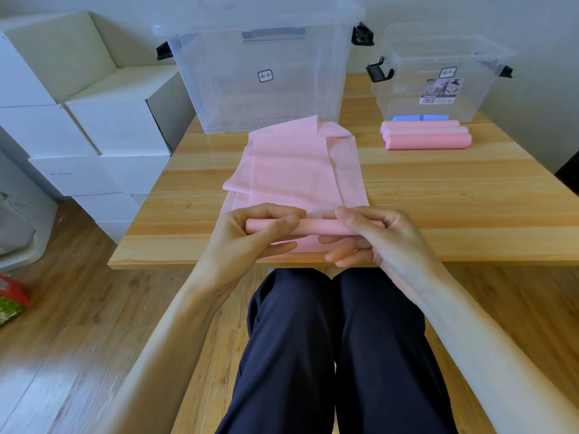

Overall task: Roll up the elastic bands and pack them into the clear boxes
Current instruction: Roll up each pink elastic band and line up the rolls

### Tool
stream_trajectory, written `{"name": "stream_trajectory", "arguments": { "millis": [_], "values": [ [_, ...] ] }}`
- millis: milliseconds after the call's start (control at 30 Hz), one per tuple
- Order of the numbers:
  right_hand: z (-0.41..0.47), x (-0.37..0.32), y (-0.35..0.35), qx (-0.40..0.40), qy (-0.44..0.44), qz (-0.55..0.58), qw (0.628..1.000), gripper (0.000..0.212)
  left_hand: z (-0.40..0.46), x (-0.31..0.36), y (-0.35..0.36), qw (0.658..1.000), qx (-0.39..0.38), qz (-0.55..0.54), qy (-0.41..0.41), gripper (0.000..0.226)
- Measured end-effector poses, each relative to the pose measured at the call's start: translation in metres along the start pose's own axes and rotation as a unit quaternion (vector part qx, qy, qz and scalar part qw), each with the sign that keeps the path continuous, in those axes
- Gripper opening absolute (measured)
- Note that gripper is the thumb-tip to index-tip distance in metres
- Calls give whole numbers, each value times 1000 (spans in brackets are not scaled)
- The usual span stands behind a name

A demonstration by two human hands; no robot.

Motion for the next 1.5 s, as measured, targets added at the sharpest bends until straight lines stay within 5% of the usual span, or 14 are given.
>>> {"name": "stream_trajectory", "arguments": {
  "millis": [567, 1500],
  "values": [
    [-1, -1, -6, 36, -19, 4, 999, 23, -1, -3, 4, 999, -4, -16, -28, 35],
    [1, -3, 1, 2, -34, 11, 999, 31, -3, 0, 10, 1000, -10, 0, 6, 21]
  ]
}}
Point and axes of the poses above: each hand's wrist, its own z-axis towards the middle knuckle, its own y-axis out of the palm, x = y × z, the point moved 10 cm from there along z, towards the middle knuckle, and after that the axes turned 15 degrees about y, right-handed, at the moved point
